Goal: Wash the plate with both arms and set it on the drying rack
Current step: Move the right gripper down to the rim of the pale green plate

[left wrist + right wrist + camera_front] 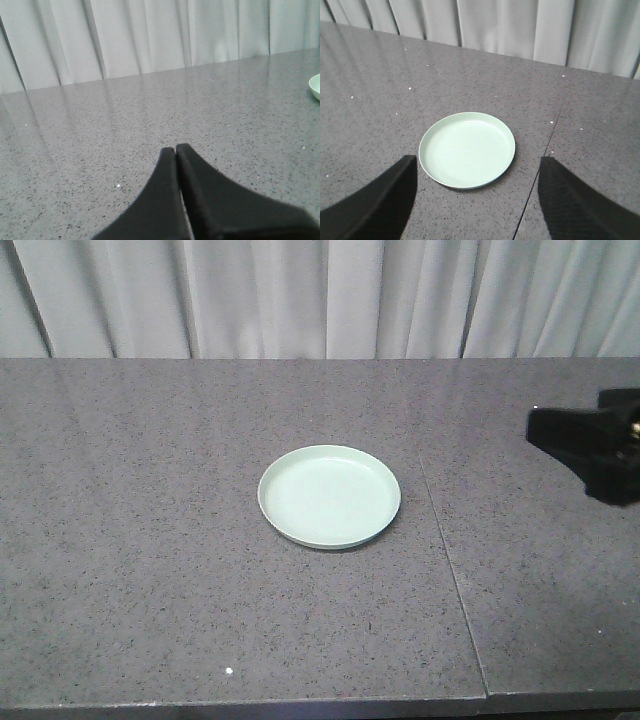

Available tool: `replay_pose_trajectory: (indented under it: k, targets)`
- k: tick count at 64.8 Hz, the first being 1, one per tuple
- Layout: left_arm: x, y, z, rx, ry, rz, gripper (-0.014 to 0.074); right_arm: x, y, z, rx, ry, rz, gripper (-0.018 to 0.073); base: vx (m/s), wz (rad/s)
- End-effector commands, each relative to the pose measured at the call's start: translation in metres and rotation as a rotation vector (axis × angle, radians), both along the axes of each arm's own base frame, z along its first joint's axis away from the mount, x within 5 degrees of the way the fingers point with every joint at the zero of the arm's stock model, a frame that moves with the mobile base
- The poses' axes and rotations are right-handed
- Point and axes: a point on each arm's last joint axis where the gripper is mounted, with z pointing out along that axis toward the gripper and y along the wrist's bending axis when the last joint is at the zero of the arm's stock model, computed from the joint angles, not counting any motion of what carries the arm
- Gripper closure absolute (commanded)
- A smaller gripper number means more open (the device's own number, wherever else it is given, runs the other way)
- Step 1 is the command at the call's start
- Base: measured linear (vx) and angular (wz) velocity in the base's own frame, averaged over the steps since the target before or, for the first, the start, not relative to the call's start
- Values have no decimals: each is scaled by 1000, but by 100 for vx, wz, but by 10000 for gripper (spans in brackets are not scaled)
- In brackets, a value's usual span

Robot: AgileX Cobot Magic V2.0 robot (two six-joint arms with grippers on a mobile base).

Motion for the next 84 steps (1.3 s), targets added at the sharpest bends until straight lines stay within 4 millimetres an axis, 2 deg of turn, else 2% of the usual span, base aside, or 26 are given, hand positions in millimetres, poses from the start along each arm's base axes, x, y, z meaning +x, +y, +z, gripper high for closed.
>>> replay_pose_trajectory:
  k: [1, 9, 14, 22, 24, 30, 42, 58, 66, 84]
  targets:
    - [-2, 2, 15, -6, -108, 18, 603, 32, 9, 23, -3, -37, 61, 25, 0, 0]
    - [-2, 2, 15, -6, -108, 18, 603, 72, 21, 34, -46, -15, 169, 48, 0, 0]
    - [-2, 2, 15, -6, -108, 18, 603, 101, 29, 32, -81, 17, 227, 51, 0, 0]
    - [-2, 2, 15, -6, -108, 18, 603, 141, 52, 14, -165, 83, 297, 51, 0, 0]
    - [-2, 2, 15, -6, -108, 18, 603, 153, 59, 5, -206, 107, 305, 51, 0, 0]
    - [-2, 2, 15, -6, -108, 18, 603, 181, 75, -14, -296, 151, 267, 51, 0, 0]
    - [-2, 2, 15, -6, -108, 18, 603, 233, 87, -45, -387, 246, 152, 51, 0, 0]
    - [-2, 2, 15, -6, -108, 18, 603, 274, 95, -75, -420, 357, 99, 51, 0, 0]
    - [-2, 2, 15, -6, -108, 18, 603, 285, 97, -91, -444, 410, 92, 51, 0, 0]
    - [-2, 2, 15, -6, -108, 18, 603, 296, 98, -124, -462, 501, 80, 51, 0, 0]
